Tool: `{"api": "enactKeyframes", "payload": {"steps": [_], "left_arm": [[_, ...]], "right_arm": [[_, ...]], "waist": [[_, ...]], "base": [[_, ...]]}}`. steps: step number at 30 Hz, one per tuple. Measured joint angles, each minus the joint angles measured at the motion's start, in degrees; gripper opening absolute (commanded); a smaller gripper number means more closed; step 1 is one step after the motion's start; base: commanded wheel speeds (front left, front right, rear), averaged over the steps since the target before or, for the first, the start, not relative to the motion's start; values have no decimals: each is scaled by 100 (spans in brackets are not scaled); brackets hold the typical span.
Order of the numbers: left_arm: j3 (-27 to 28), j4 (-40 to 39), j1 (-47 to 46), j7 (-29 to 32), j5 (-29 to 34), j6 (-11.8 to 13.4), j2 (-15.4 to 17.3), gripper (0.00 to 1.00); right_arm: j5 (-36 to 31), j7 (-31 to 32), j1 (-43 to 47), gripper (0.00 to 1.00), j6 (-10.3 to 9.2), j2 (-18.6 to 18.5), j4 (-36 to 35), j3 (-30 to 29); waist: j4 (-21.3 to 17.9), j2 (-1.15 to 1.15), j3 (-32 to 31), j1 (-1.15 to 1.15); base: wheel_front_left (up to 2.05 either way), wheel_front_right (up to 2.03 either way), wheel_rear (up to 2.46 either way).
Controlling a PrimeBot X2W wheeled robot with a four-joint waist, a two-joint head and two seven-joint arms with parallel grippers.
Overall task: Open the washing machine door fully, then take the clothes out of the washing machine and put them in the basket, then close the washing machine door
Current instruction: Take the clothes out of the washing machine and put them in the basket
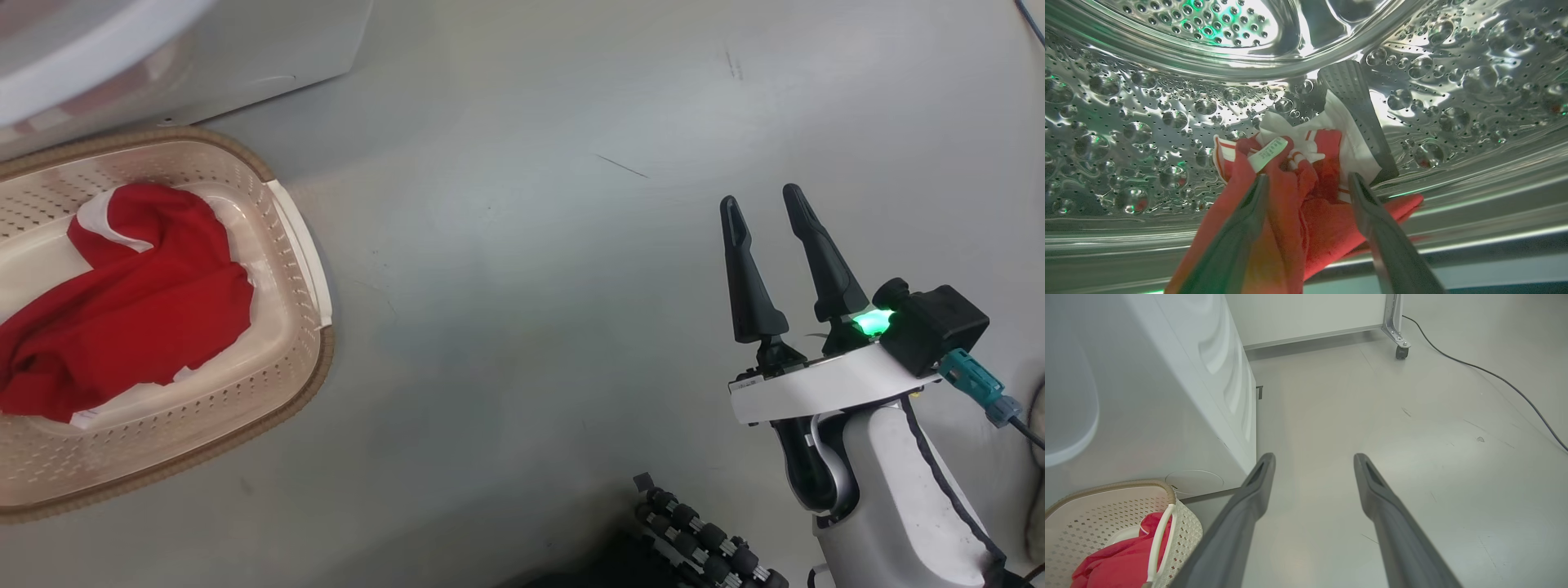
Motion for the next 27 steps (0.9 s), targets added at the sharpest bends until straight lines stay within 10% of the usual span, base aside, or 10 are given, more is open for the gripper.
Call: {"api": "enactKeyframes", "payload": {"steps": [6,7,9,10,27], "left_arm": [[19,163,-81,222,140,191,101,100],[14,174,-105,261,176,204,131,80],[16,208,-175,399,198,254,142,4],[7,212,-187,410,234,261,143,0],[56,-124,-365,-49,119,347,-202,0]], "right_arm": [[31,0,-88,100,0,1,12,48],[33,0,-88,100,0,1,15,51],[42,0,-93,100,0,2,31,52],[42,0,-98,100,-1,1,41,54],[-1,0,-202,100,-47,3,48,-156]], "waist": [[-86,0,71,0],[-95,0,77,0],[-106,0,85,0],[-109,0,86,0],[75,0,64,0]], "base": [[0,0,0],[0,0,0],[0,0,0],[0,0,0],[0,0,0]]}}
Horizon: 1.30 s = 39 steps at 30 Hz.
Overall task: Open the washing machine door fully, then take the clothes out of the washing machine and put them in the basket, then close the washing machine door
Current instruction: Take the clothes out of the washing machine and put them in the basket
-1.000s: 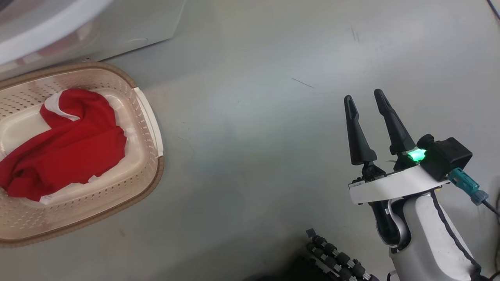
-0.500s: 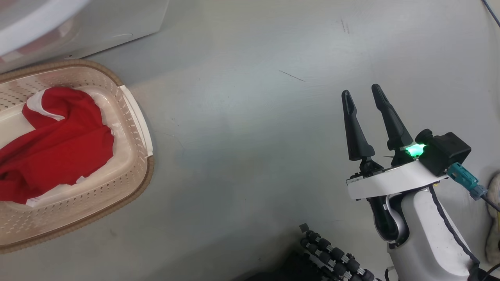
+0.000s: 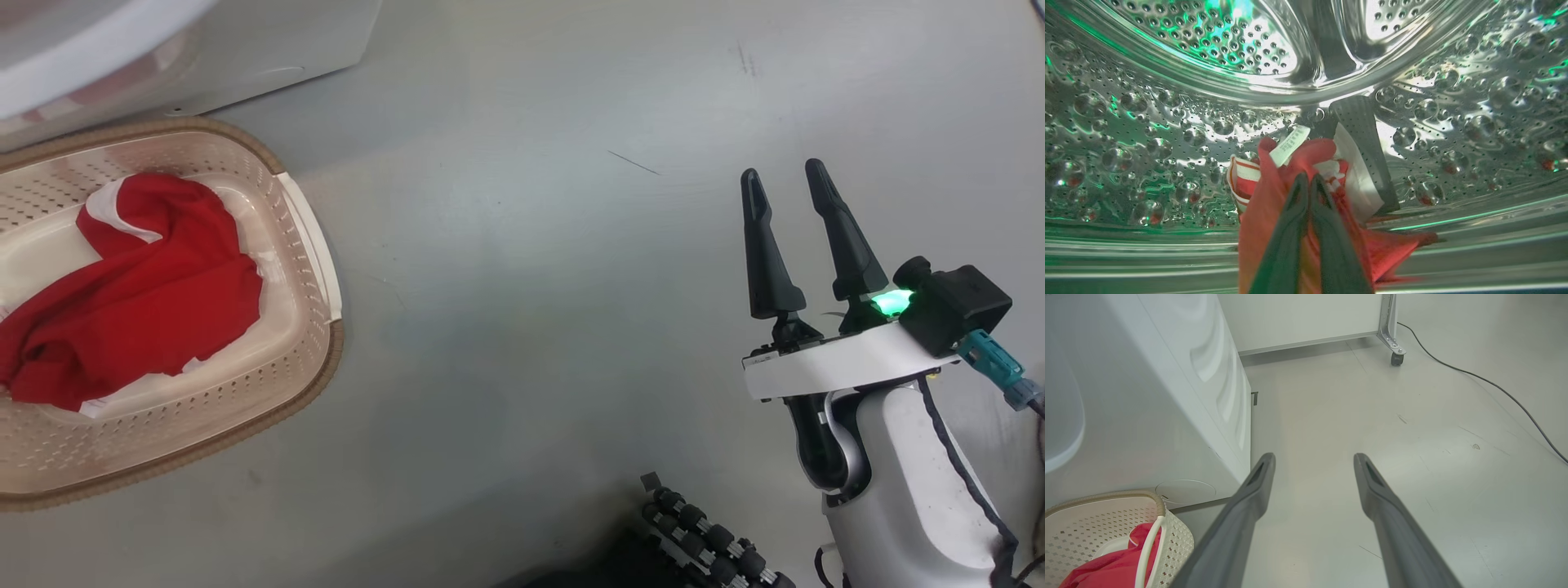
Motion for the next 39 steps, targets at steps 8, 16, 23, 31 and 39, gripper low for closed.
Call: {"api": "enactKeyframes", "payload": {"steps": [8,16,23,31,39], "left_arm": [[151,-267,28,-703,-101,33,-189,0],[376,-583,519,-1562,-301,75,-453,0],[526,-862,1243,-2337,-457,100,-764,0],[676,-1120,2236,-3103,-568,133,-1109,0],[692,-1388,3202,-3779,-598,148,-1506,0]], "right_arm": [[-203,0,-29,100,-4,-3,-23,-138],[-347,0,-75,100,2,-3,-22,-248],[-433,0,-76,100,4,-7,-9,-357],[-532,0,-49,100,10,-9,60,-439],[-679,0,207,100,12,-9,178,-504]], "waist": [[251,0,-80,0],[487,0,-230,0],[635,0,-436,0],[776,0,-765,0],[931,0,-1192,-1]], "base": [[0,0,0],[0,0,0],[0,0,0],[0,0,0],[0,0,0]]}}
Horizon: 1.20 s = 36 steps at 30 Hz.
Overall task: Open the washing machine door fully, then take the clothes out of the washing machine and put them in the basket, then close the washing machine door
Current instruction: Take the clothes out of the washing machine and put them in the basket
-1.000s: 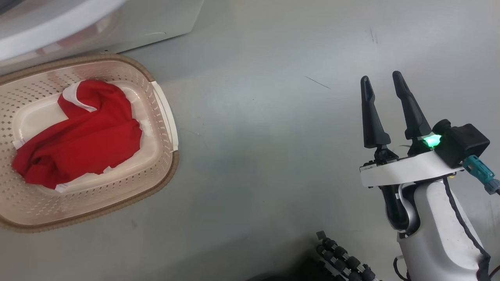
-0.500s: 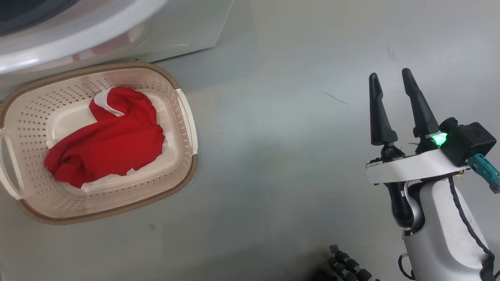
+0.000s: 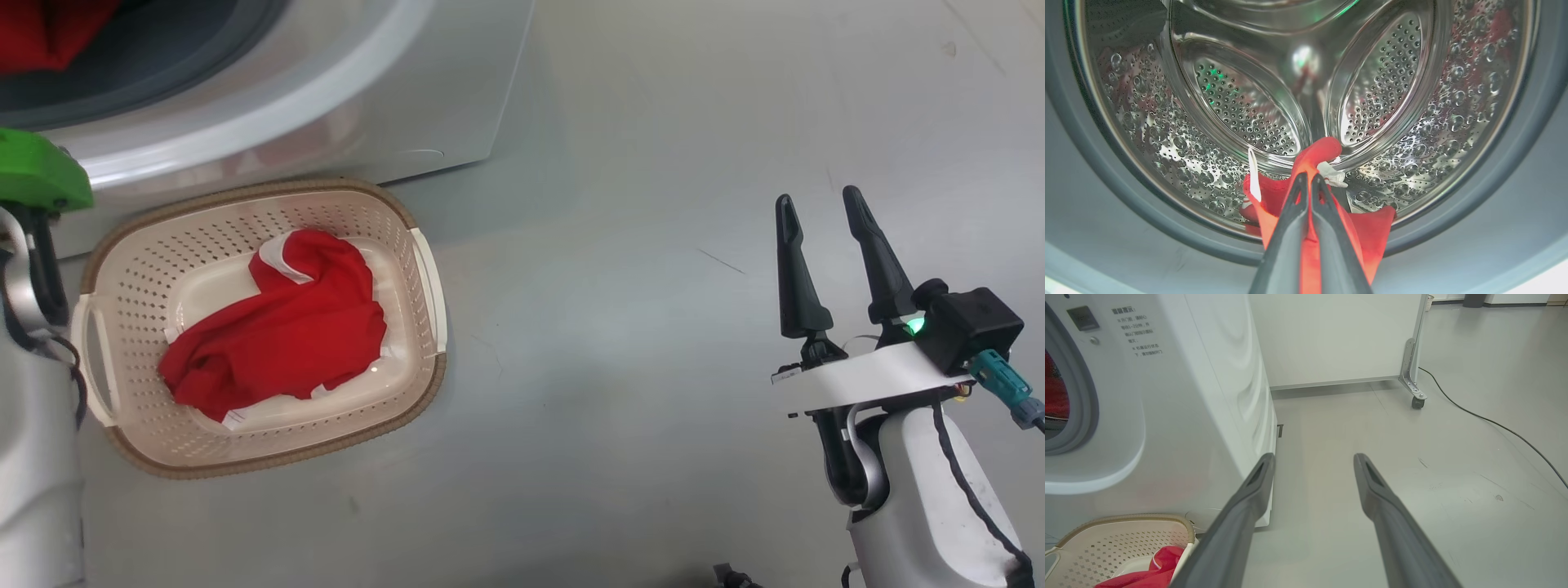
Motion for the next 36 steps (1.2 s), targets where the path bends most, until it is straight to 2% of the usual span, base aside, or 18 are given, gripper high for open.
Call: {"api": "enactKeyframes", "payload": {"steps": [11,16,32,36], "left_arm": [[-274,-494,1046,-724,10,1,-477,0],[-434,-783,1396,-871,59,1,-620,0],[-734,-1834,2334,-914,154,1,-682,0],[-943,-1792,2627,-747,153,0,-692,0]], "right_arm": [[-153,0,408,100,9,-18,125,-51],[-211,0,621,100,8,-80,166,-90],[-302,0,1150,100,-2,-88,125,-68],[-302,0,1181,100,-2,-87,100,-37]], "waist": [[247,0,-694,0],[371,0,-1024,0],[821,0,-1894,0],[860,0,-1977,0]], "base": [[0,0,0],[0,0,0],[0,0,0],[0,0,0]]}}
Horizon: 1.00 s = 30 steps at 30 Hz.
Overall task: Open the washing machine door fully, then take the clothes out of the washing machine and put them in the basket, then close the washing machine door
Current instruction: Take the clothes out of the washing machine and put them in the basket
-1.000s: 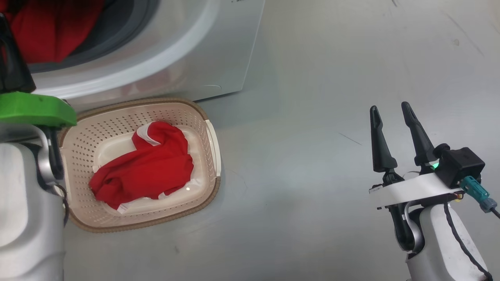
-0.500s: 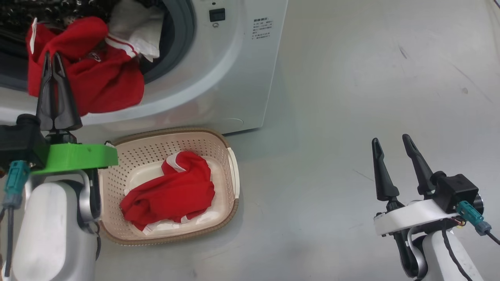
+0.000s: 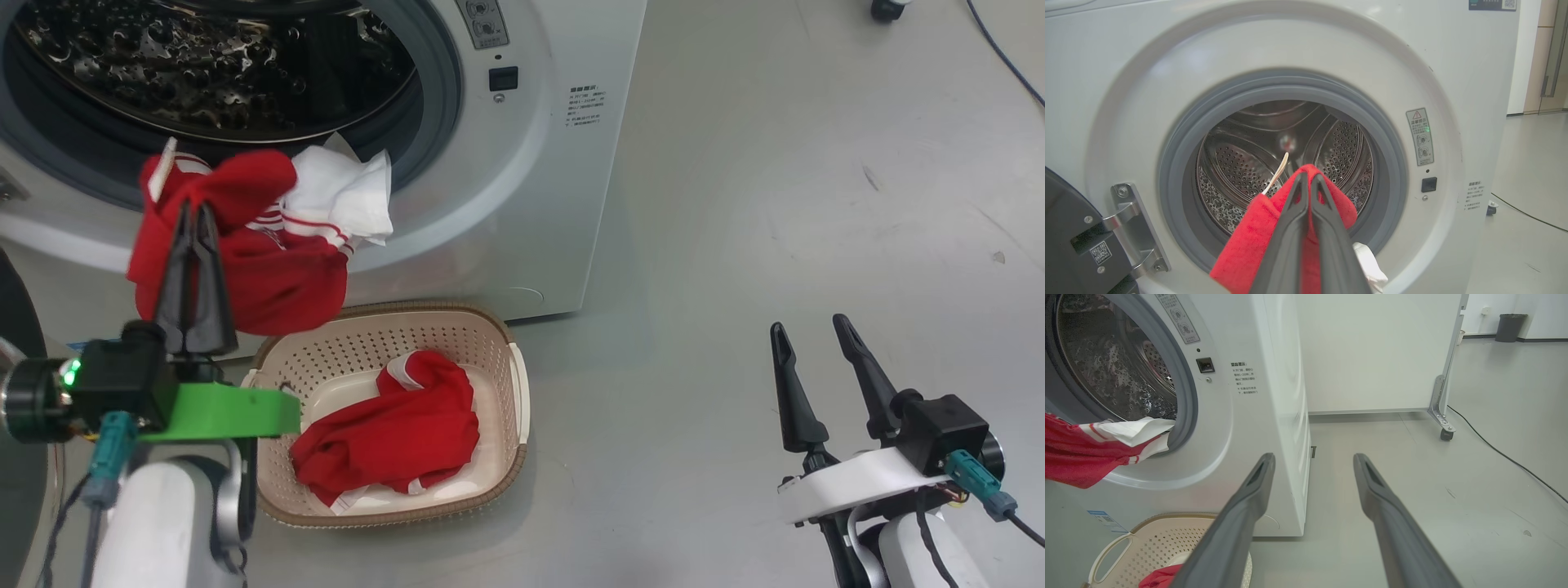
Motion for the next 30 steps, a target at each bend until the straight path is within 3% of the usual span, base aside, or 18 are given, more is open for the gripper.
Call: {"api": "enactKeyframes", "payload": {"steps": [17,30], "left_arm": [[-389,761,593,319,-383,-100,-147,0],[-319,1956,440,176,-513,-107,-176,0]], "right_arm": [[0,0,88,100,0,8,-176,77],[31,0,11,100,10,15,-335,159]], "waist": [[-151,0,135,0],[-429,0,630,0]], "base": [[0,0,0],[0,0,0]]}}
